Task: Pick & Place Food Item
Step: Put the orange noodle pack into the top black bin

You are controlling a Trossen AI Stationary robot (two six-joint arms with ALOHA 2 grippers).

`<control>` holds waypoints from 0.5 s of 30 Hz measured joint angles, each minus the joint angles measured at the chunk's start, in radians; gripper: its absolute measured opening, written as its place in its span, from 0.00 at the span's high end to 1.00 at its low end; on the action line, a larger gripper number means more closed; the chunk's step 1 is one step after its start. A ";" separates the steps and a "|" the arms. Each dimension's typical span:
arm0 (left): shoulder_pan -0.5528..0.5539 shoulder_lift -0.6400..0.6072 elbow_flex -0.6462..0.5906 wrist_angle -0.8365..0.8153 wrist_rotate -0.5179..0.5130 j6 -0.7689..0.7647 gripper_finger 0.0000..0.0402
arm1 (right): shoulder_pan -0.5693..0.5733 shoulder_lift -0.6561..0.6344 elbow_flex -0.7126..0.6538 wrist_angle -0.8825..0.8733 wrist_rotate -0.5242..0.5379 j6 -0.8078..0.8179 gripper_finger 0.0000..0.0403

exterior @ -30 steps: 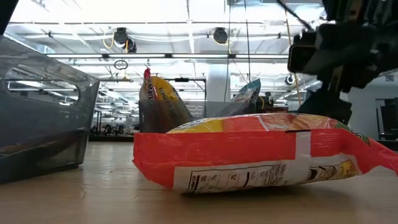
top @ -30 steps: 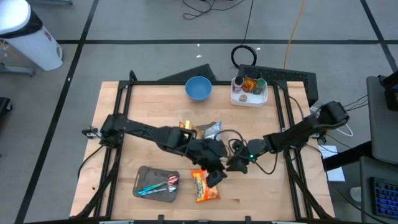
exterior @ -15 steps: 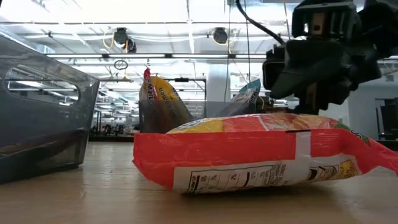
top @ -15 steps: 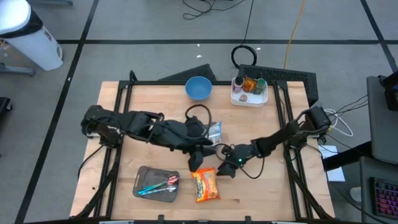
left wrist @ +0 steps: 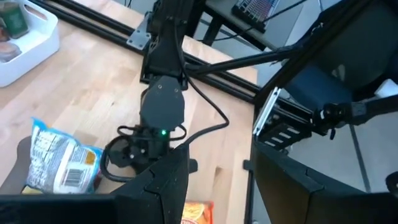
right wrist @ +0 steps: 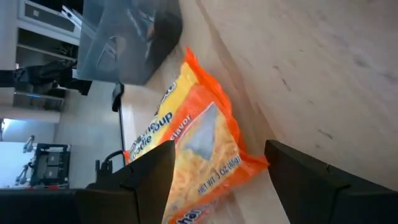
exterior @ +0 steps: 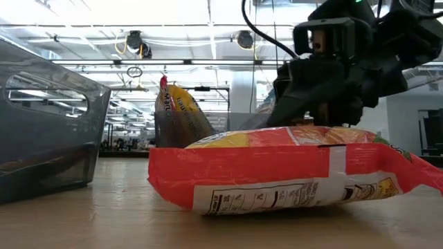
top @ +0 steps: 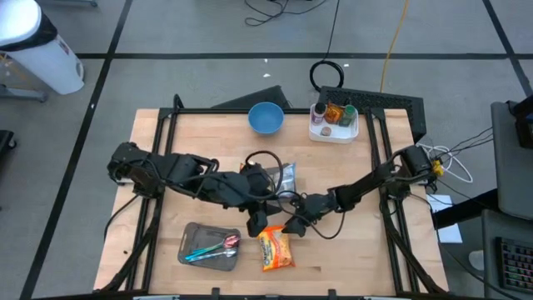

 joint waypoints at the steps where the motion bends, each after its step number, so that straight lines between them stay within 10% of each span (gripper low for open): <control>1: 0.000 0.000 0.000 0.000 0.000 0.000 0.55 | 0.000 0.007 0.007 0.000 -0.002 0.000 0.40; 7: 0.001 0.000 0.000 -0.005 0.000 0.001 0.55 | 0.000 0.029 0.035 -0.006 -0.007 0.003 0.49; 15: 0.001 0.000 0.000 -0.021 0.000 0.020 0.55 | 0.003 0.028 0.037 -0.036 -0.060 -0.002 0.88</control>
